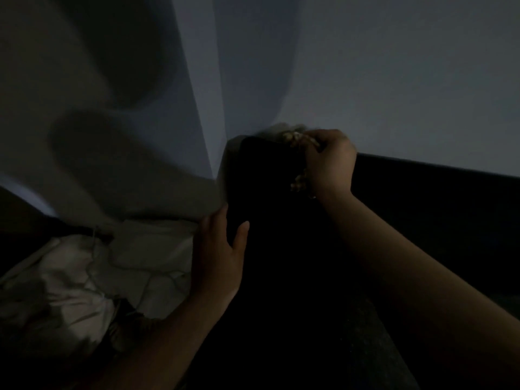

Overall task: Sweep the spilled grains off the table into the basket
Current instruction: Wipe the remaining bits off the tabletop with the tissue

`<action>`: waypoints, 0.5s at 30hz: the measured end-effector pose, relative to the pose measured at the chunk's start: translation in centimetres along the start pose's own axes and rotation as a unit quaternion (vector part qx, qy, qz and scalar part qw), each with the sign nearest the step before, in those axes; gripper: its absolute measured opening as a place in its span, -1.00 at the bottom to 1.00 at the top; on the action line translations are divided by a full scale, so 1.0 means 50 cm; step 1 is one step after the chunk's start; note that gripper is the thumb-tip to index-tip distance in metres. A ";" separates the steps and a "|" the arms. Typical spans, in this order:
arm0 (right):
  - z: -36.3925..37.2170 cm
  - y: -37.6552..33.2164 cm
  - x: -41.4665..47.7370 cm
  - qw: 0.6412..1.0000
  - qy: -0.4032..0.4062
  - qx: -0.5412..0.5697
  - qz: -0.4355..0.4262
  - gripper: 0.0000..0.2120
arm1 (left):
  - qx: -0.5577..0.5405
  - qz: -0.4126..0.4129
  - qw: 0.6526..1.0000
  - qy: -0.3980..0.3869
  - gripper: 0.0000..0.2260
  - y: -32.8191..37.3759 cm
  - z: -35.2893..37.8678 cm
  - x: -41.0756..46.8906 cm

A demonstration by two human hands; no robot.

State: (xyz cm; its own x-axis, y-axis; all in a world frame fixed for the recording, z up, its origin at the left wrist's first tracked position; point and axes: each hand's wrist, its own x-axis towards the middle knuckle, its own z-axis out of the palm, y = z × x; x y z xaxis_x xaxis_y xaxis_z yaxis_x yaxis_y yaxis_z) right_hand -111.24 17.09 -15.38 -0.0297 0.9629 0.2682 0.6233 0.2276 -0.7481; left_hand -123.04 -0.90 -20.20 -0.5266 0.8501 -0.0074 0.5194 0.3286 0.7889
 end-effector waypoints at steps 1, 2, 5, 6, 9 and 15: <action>0.012 0.005 0.013 1.000 -0.008 -0.003 0.001 -0.82 | -0.006 0.001 1.000 0.000 -0.43 0.001 -0.001 0.001; 0.025 0.010 0.024 1.000 -0.019 -0.001 0.006 -0.81 | -0.013 0.000 1.000 0.000 -0.39 0.003 -0.001 0.002; 0.058 0.019 0.027 0.999 -0.040 -0.022 0.001 -0.79 | -0.026 0.001 1.000 0.010 -0.38 0.000 0.002 0.000; 0.064 0.019 0.018 0.998 -0.042 -0.033 -0.016 -0.79 | -0.027 0.001 1.000 0.009 -0.38 -0.001 0.002 0.000; 0.058 0.007 -0.023 0.993 -0.088 -0.022 -0.081 -0.85 | -0.023 -0.005 1.000 0.010 -0.38 0.000 0.005 0.000; 0.024 -0.009 -0.020 0.987 -0.123 -0.013 -0.099 -0.87 | -0.028 -0.011 0.999 0.013 -0.39 0.003 0.008 -0.001</action>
State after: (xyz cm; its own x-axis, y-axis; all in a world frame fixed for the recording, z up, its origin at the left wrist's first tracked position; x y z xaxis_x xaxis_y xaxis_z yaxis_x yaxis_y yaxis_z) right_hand -112.43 16.21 -16.05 -0.3402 0.9068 0.2490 0.6057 0.4139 -0.6796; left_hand -122.68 -0.75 -20.32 -0.5551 0.8317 -0.0107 0.4683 0.3232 0.8224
